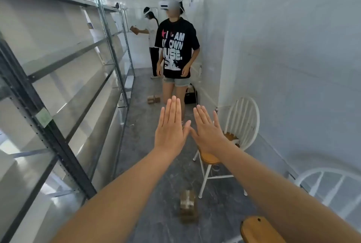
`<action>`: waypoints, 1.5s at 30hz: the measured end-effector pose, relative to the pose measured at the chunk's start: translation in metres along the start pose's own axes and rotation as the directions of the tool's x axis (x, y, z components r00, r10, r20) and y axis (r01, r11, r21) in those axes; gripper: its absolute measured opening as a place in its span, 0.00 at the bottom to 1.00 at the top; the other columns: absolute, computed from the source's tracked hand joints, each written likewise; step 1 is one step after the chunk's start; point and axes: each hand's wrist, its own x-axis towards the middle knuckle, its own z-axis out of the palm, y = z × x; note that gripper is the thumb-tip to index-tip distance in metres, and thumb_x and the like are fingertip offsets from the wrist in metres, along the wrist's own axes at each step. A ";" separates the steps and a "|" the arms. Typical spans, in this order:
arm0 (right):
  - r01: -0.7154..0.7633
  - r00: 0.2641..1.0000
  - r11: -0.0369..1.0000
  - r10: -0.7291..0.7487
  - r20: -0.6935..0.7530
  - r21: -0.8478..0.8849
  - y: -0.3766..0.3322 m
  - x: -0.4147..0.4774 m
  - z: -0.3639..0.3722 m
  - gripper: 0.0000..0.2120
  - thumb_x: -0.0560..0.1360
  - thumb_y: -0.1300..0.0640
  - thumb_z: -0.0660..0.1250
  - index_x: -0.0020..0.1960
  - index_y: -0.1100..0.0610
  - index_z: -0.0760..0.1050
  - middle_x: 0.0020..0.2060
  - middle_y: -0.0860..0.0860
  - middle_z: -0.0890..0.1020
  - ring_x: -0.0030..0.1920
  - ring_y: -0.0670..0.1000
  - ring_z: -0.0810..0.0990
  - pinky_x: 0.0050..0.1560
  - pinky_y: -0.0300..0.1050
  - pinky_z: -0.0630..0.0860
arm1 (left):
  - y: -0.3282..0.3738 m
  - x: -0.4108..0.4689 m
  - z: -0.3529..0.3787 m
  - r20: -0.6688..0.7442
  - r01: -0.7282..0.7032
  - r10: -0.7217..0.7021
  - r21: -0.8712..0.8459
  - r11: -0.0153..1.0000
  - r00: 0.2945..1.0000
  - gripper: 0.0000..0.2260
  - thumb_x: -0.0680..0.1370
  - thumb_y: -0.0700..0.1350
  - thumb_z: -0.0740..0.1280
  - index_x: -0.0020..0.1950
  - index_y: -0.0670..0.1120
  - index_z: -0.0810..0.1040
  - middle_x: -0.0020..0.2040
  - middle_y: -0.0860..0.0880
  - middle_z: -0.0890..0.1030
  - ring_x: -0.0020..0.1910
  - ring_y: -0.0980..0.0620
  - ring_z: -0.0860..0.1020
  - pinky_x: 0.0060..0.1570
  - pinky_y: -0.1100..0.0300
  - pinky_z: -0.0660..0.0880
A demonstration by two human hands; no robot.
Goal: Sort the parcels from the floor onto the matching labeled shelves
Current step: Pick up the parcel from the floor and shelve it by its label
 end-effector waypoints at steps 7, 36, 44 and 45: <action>-0.028 1.000 0.999 0.028 0.005 -0.020 0.050 0.024 0.012 0.33 0.83 0.40 0.40 0.81 0.58 0.36 0.81 0.53 0.38 0.79 0.51 0.34 0.76 0.55 0.31 | 0.025 0.025 0.035 0.032 -0.004 0.004 -0.003 1.000 0.999 0.33 0.84 0.58 0.47 0.81 0.41 0.39 0.82 0.44 0.40 0.81 0.49 0.40 0.80 0.52 0.41; -0.106 0.989 0.992 0.113 0.101 -0.068 -0.004 0.158 0.058 0.31 0.84 0.47 0.42 0.80 0.59 0.35 0.80 0.53 0.37 0.79 0.51 0.33 0.76 0.56 0.31 | -0.094 0.122 0.114 0.039 -0.077 0.079 -0.063 0.995 0.996 0.32 0.83 0.56 0.49 0.82 0.40 0.44 0.82 0.42 0.44 0.81 0.48 0.44 0.80 0.51 0.44; -0.107 0.981 0.984 0.127 0.146 -0.142 -0.020 0.187 0.076 0.32 0.84 0.46 0.41 0.80 0.60 0.35 0.80 0.55 0.37 0.79 0.53 0.32 0.78 0.60 0.36 | -0.129 0.141 0.137 0.056 -0.104 0.110 -0.103 0.989 0.992 0.33 0.82 0.58 0.44 0.82 0.41 0.42 0.82 0.43 0.43 0.81 0.48 0.43 0.80 0.52 0.43; -0.116 0.979 0.983 0.137 0.153 -0.141 -0.020 0.190 0.079 0.32 0.84 0.46 0.41 0.80 0.60 0.35 0.80 0.55 0.37 0.79 0.53 0.32 0.78 0.61 0.37 | -0.132 0.143 0.140 0.061 -0.111 0.118 -0.105 0.988 0.991 0.33 0.82 0.58 0.44 0.82 0.41 0.42 0.83 0.43 0.43 0.81 0.48 0.43 0.80 0.51 0.44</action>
